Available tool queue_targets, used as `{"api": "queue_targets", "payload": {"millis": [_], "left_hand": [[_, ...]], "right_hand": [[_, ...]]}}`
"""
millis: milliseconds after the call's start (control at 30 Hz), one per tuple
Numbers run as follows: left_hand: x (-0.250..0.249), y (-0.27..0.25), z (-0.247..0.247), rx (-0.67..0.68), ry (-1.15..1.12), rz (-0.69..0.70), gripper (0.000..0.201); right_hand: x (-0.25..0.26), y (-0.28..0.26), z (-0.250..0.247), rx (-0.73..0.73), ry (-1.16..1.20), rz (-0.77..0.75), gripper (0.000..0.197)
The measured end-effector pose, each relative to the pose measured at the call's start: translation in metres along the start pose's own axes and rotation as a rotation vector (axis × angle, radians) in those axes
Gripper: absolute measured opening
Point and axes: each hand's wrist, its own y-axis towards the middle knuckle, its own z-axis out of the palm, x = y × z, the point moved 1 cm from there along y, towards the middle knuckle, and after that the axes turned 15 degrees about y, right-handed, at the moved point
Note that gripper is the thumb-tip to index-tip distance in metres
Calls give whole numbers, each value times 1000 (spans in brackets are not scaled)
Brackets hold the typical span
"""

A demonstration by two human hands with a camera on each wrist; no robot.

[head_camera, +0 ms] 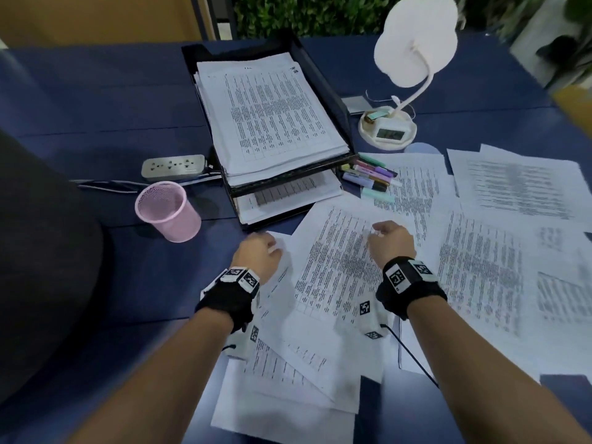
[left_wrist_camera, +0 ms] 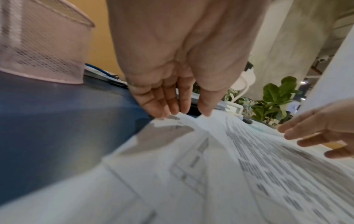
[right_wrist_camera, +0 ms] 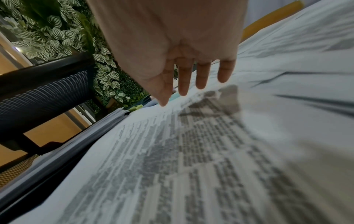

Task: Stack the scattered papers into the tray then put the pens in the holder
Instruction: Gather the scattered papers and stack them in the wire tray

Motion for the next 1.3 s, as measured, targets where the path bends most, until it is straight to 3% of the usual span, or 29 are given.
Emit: {"api": "queue_targets", "payload": {"millis": [133,300,467,600,667,833,900,967,1000,1100,1167,1300], "left_hand": [[-20,-5,17,112,153,37,55],[-28,-1,23,199,-27,-72,69],[-33,-4,23,125,81,-108,54],[-40,-10,23,186,-128,-122,53],[-40,-14,24,215,-123,-91,51],[-30,-21,19,329,-45,-44,44],[-25,-23,14,396,71,-25,33],[-19,-25,9,359,199,-36,20],[-15,-24,8,312,237,-75,23],[-11,-25,10,163,178,-211,65],[-12,-23,11,134,40,-290,78],[-13,-19,13,162,-49,-346,69]], "right_hand": [[-13,-20,-16,149,-401,31,43],[-28,-30,-22,331,-571,-77,64],[-31,-34,-26,387,-584,-87,71],[-34,-31,-26,407,-541,-85,73],[-36,-30,-26,410,-496,-82,70],[-41,-27,-28,217,-231,-57,53],[-41,-29,-27,175,-247,-55,50],[-42,-33,-23,203,-347,-83,52],[-42,-35,-21,227,-398,-97,55],[-43,-40,-15,280,-494,-131,65],[-42,-41,-14,321,-526,-125,70],[-43,-42,-17,381,-521,-106,78]]}}
